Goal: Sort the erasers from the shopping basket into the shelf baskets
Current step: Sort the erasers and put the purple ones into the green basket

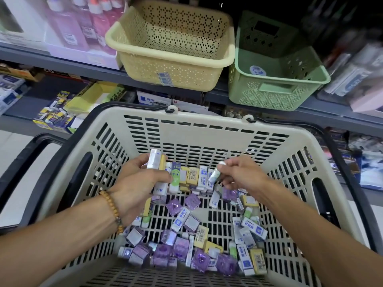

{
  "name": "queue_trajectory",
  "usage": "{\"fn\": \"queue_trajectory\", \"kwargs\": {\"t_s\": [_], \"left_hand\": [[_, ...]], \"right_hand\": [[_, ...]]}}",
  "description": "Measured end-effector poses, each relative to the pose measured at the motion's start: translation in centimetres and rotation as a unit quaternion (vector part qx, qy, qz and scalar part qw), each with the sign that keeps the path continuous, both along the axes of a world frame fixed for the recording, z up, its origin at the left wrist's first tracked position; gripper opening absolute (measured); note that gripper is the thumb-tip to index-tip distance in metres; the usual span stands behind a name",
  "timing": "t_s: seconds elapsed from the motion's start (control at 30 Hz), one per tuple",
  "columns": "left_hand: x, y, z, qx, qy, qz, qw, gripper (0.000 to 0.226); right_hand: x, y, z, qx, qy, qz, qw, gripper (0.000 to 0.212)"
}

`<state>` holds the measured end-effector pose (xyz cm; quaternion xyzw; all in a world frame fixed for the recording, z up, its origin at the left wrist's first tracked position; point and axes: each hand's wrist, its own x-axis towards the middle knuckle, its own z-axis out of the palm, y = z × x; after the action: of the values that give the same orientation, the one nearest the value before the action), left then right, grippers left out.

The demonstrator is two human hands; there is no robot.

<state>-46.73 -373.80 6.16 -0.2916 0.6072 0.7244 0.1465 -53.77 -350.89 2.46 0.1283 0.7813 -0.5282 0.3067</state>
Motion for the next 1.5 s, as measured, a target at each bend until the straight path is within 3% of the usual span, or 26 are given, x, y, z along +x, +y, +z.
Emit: {"fn": "queue_trajectory", "kwargs": {"t_s": [0.13, 0.37, 0.5, 0.57, 0.67, 0.73, 0.83, 0.97, 1.13, 1.4, 1.5], "left_hand": [[0.0, -0.3, 0.0, 0.005, -0.006, 0.005, 1.000, 0.042], [0.4, -0.7, -0.4, 0.022, -0.007, 0.023, 0.999, 0.043], [0.3, -0.8, -0.3, 0.036, -0.012, 0.026, 0.999, 0.041], [0.3, -0.9, -0.2, 0.034, -0.013, 0.028, 0.999, 0.040], [0.2, -1.0, 0.0, 0.025, -0.009, 0.031, 0.999, 0.038], [0.3, -1.0, 0.2, 0.016, -0.006, 0.024, 1.000, 0.039], [0.8, -1.6, 0.5, 0.019, -0.011, -0.001, 1.000, 0.043], [2.1, -4.2, 0.6, 0.024, -0.044, -0.006, 0.999, 0.063], [4.2, -6.5, 1.4, 0.045, -0.040, 0.023, 0.998, 0.048], [4.5, -6.5, 1.9, 0.048, -0.035, 0.044, 0.997, 0.054], [4.3, -6.7, 1.9, 0.066, -0.033, 0.051, 0.996, 0.042]], "right_hand": [[0.1, -0.7, -1.5, 0.109, 0.007, 0.063, 0.992, 0.016], [-0.3, -2.3, -3.2, 0.113, -0.016, -0.009, 0.993, 0.015], [-0.2, -2.2, -2.9, 0.143, 0.069, 0.028, 0.987, 0.019], [0.2, -3.0, -1.9, 0.073, 0.098, 0.038, 0.992, 0.021], [1.0, -5.5, 0.0, -0.110, 0.031, 0.090, 0.989, 0.029], [1.7, -7.1, 0.7, -0.151, 0.008, 0.143, 0.978, 0.025], [2.0, -8.3, 0.8, -0.160, 0.002, 0.161, 0.974, 0.013], [0.5, -8.6, -0.6, -0.145, -0.027, 0.096, 0.984, 0.013], [-0.9, -12.9, -3.4, -0.090, -0.033, 0.086, 0.992, 0.020], [-1.5, -18.1, -4.8, -0.088, -0.029, 0.124, 0.988, 0.019], [-1.0, -17.2, -3.6, -0.082, 0.026, 0.143, 0.986, 0.014]]}}
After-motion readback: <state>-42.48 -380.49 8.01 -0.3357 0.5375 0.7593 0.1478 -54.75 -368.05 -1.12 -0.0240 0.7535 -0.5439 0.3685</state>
